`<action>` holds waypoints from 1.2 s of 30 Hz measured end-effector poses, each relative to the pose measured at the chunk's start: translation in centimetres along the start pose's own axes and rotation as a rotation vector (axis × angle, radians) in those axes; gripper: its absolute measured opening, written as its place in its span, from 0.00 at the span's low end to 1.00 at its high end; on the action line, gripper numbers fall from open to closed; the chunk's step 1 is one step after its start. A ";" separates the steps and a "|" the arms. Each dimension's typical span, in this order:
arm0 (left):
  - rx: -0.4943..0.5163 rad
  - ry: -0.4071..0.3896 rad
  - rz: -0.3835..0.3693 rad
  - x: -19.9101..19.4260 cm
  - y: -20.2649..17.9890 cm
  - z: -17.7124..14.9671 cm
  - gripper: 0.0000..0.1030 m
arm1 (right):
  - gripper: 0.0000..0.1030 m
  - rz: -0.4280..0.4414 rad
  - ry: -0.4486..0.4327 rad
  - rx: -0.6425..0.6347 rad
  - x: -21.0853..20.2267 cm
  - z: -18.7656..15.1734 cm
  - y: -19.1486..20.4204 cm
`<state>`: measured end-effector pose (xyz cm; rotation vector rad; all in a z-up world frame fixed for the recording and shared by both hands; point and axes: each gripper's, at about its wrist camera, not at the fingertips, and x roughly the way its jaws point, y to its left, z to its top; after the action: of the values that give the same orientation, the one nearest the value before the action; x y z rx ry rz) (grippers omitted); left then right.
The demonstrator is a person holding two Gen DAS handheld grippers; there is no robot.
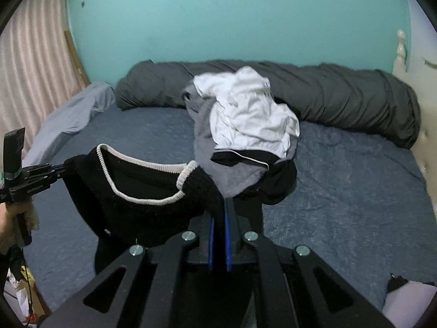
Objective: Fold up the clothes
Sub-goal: 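Lower the held sweater toward the bed with both tools, then lay the sweater flat on the bed and open both tools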
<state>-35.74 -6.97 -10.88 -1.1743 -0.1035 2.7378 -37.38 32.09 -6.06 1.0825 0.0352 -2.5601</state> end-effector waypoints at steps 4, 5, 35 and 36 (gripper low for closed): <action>0.006 0.020 0.011 4.7 0.9 0.8 0.09 | 0.06 -0.027 0.027 0.011 6.0 0.3 -2.1; 0.009 0.026 0.014 5.6 0.9 1.0 0.09 | 0.06 -0.035 0.034 0.016 7.3 0.3 -2.6; -0.213 0.079 -0.024 7.3 4.1 -9.1 0.61 | 0.66 -0.009 -0.113 0.452 7.2 -11.4 -6.1; -0.218 0.078 -0.030 6.4 3.6 -10.2 0.61 | 0.66 0.014 -0.114 0.451 6.2 -12.5 -5.2</action>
<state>-33.14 -9.41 -22.96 -1.3189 -0.4165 2.7041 -34.43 36.99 -19.82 1.0713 -0.6017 -2.6805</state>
